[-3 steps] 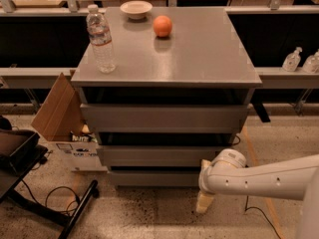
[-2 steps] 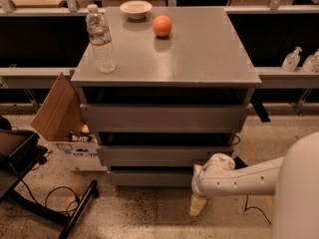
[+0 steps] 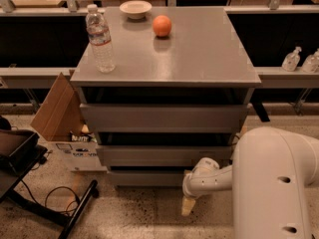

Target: Open bottom drawer

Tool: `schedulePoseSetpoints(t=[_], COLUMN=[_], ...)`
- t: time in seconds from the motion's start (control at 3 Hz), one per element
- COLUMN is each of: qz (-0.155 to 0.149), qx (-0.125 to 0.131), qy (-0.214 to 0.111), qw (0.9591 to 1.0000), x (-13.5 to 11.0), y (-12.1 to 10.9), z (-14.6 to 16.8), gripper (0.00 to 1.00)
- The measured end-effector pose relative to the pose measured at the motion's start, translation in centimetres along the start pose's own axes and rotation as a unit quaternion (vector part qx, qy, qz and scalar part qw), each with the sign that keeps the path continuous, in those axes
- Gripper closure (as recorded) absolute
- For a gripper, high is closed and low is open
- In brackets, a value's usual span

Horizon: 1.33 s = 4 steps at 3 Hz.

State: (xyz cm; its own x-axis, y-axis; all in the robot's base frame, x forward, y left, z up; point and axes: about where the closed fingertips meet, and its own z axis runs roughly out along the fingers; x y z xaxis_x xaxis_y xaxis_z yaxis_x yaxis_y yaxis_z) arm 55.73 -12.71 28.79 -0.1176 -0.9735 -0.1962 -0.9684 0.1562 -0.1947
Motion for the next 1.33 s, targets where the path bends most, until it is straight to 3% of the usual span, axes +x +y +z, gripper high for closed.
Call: schedulePoseSetpoints(t=[0.67,1.33], qz=[-0.019,-0.015], qx=[-0.009,0.005], qy=[0.03,0.041], qw=[0.9993,0.999], x=[0.2,0.7], y=[-1.7,-3.5], z=[5.9,8.5], gripper=[0.0,0.0])
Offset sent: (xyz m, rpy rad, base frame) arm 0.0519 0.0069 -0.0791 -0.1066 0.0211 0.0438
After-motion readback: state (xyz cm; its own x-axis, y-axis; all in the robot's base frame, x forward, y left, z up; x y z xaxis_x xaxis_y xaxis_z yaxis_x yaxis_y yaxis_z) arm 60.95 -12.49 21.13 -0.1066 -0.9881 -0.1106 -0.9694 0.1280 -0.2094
